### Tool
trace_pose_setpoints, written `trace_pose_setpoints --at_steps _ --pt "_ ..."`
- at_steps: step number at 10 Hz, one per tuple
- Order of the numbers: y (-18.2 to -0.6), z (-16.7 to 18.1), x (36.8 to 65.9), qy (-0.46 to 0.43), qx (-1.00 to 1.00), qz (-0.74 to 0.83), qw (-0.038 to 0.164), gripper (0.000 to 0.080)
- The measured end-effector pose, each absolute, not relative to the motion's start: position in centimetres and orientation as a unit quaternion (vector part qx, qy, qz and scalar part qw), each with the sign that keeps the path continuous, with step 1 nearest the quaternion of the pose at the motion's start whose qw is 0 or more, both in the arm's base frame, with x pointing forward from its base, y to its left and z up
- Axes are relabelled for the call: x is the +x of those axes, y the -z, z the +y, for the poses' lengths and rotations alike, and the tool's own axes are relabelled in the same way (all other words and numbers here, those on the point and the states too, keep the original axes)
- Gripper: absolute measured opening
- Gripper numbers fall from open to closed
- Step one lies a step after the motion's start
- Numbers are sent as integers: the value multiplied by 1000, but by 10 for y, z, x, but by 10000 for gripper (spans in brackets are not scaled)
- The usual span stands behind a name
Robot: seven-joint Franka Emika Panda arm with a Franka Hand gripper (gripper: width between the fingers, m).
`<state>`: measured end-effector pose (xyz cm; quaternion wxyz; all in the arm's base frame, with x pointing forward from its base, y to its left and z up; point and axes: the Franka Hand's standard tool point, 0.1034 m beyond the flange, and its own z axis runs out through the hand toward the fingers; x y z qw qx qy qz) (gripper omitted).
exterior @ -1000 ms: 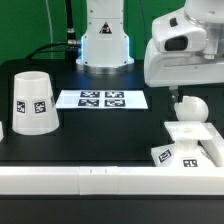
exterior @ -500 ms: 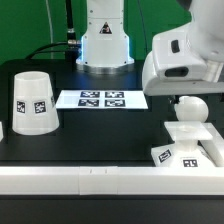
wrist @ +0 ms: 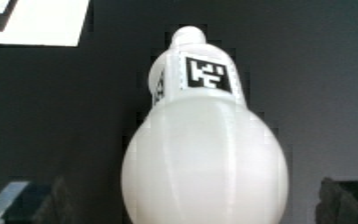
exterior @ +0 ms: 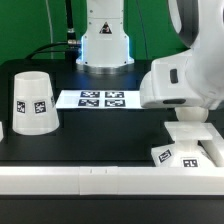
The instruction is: Assemble lamp
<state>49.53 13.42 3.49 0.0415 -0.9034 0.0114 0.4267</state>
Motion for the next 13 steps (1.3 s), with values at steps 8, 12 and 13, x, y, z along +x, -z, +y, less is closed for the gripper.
trace_pose_setpoints --at_steps 8,12,13 --pt "-9 135 480 -420 -906 16 39 699" --pt "-7 134 477 -422 -905 17 38 576" --pt "-7 134 477 -422 -905 17 38 576"
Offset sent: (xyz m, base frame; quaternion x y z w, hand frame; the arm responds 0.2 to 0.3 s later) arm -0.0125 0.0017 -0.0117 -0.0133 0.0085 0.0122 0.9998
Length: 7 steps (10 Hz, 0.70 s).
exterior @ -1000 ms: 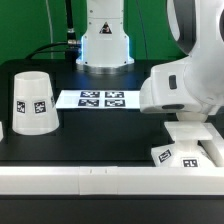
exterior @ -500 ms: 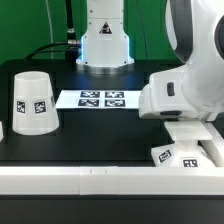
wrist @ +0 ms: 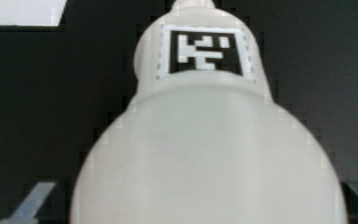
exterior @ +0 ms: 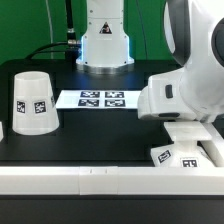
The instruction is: Assemble lamp
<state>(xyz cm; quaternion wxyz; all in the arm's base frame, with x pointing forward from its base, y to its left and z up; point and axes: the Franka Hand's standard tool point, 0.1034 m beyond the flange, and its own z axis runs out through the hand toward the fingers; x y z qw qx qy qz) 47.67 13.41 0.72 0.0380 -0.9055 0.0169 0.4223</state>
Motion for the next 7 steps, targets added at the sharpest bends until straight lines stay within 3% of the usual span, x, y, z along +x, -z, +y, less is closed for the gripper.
trace_pose_setpoints --at_steps 2,4,7 --pt "-8 134 477 -422 -906 16 38 576" --pt "-22 131 484 -417 -908 10 44 577" --pt "-85 118 511 -411 -910 -5 62 577"
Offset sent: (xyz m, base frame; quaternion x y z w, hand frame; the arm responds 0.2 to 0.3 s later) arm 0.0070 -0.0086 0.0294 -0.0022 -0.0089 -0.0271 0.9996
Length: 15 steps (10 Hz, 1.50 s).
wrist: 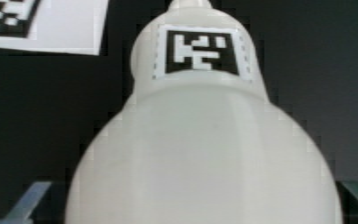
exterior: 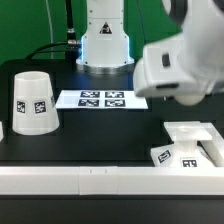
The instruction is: Assemble lamp
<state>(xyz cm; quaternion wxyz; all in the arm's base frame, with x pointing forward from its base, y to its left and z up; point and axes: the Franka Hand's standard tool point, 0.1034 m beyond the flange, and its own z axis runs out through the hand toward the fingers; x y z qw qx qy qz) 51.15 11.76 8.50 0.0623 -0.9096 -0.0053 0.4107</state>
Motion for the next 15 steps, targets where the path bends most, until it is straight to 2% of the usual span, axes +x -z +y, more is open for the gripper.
trace_pose_setpoints --at_steps 1,4,6,7,9,11,12,15 --pt "-89 117 520 -392 -918 -5 65 577" --pt "-80 119 522 -371 -926 -3 65 578" --pt "-80 117 537 -290 -955 -1 69 578" --pt "-89 109 543 -265 -962 -7 72 578" --pt "-121 107 568 -201 -977 -15 76 578" --pt "-140 107 578 -172 -982 -15 77 579" --pt "-138 107 589 -125 -989 -12 76 579" --pt "-142 100 596 -10 -997 -26 69 579"
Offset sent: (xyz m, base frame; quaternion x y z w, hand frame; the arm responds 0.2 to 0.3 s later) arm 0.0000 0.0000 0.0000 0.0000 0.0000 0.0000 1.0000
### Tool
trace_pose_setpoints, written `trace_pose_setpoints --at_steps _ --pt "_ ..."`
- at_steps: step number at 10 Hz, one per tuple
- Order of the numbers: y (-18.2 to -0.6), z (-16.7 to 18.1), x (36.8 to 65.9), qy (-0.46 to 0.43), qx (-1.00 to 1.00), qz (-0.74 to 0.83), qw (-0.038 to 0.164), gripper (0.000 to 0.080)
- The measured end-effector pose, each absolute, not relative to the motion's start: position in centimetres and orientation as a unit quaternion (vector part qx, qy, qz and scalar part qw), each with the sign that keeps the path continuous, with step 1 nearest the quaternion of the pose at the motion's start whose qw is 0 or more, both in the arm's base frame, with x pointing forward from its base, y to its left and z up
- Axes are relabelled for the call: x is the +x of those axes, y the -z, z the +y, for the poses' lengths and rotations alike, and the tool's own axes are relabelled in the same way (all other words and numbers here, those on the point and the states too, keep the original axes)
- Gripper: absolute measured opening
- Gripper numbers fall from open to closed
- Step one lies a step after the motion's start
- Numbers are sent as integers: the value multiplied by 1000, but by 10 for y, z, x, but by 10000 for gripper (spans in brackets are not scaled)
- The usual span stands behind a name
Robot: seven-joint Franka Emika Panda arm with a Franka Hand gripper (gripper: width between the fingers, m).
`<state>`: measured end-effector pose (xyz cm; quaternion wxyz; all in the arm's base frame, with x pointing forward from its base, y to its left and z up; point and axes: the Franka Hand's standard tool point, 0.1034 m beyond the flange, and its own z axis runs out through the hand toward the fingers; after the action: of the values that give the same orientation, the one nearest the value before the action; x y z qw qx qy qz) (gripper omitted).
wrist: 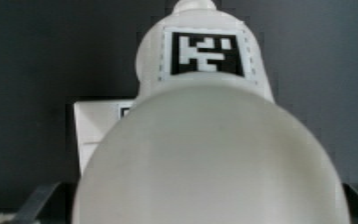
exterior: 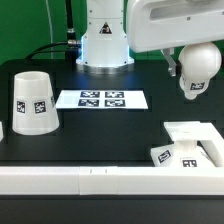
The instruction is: Assemble lamp
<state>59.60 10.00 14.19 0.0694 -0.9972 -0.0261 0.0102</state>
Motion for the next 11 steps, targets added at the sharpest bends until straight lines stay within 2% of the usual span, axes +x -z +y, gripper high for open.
trace_pose_setpoints --at_steps 3,6,7,11 --pt "-157 84 617 123 -990 -39 55 579" --pt "-152 80 616 206 -977 -35 43 579" --pt "-150 80 614 204 -977 -35 43 579" --pt "-167 73 634 206 -975 -74 31 579"
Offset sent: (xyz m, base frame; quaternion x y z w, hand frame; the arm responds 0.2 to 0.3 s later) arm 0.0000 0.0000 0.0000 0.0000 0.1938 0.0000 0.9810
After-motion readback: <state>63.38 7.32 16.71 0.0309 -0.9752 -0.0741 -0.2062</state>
